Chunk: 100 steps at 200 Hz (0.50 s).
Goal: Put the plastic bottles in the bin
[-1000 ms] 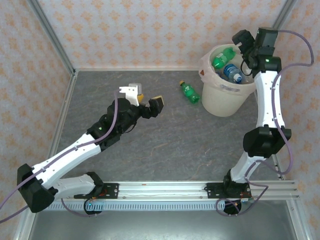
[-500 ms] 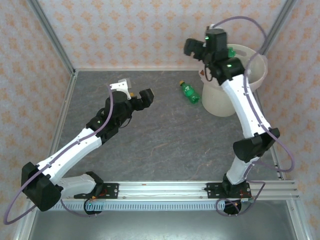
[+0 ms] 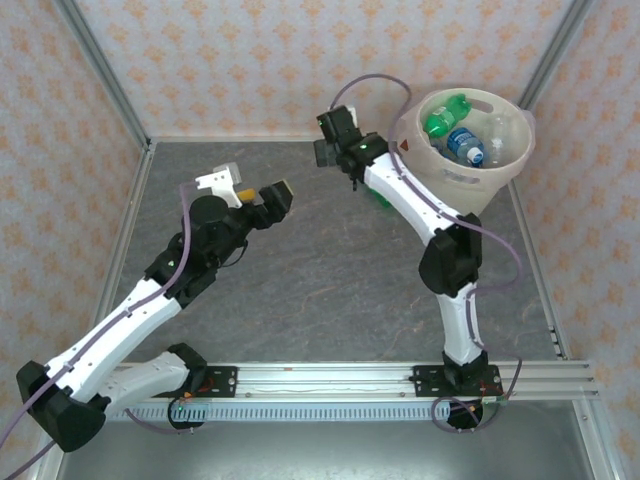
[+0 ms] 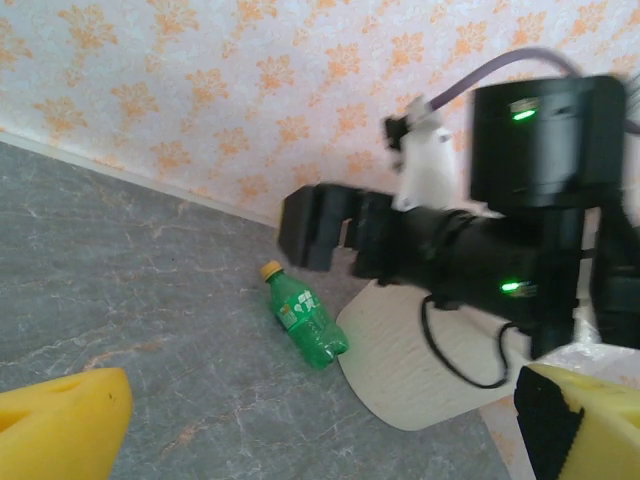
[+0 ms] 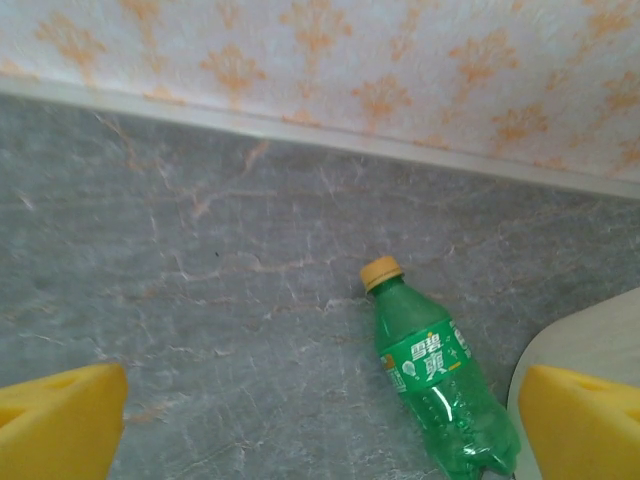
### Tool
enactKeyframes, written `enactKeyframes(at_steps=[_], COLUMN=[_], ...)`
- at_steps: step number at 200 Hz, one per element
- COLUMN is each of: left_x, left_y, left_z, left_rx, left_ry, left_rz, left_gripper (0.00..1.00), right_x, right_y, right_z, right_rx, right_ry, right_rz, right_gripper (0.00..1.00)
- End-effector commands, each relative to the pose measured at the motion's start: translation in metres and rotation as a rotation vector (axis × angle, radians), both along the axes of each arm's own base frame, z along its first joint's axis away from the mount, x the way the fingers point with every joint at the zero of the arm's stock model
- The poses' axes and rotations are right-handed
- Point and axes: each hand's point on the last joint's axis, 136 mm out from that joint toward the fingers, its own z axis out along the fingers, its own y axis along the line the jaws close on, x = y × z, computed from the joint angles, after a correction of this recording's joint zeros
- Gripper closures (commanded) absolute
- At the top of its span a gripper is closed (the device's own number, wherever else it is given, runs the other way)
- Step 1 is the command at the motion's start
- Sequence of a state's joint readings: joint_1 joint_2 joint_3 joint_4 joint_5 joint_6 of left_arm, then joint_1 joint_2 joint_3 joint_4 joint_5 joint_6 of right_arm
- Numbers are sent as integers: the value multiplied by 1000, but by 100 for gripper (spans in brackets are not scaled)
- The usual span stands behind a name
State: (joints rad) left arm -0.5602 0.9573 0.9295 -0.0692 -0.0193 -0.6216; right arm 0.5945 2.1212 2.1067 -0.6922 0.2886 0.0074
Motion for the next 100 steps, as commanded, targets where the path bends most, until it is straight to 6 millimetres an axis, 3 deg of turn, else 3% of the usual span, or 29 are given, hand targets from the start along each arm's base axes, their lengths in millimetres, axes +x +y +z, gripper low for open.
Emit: enactKeyframes(at_steps=[1,27,63,100], left_x=[-6,-11,-18,-26], left_y=[14,19,27,34], left_z=[-7,-8,-15,-15], left_rx=[20,25,20,50], left_ry=[24,23,28,35], left_rz=[43,54,70,78], left_gripper=[1,1,1,1], right_x=[4,11,22,31], right_y=[-14,-18,-40,-63], right_z=[-22,-61,-103,-123], right_rx=[-101,-136,-179,-182], right_ry=[20,72,129,153], right_rz=[-47,-77,-149,-200], right_gripper=[0,0,0,0])
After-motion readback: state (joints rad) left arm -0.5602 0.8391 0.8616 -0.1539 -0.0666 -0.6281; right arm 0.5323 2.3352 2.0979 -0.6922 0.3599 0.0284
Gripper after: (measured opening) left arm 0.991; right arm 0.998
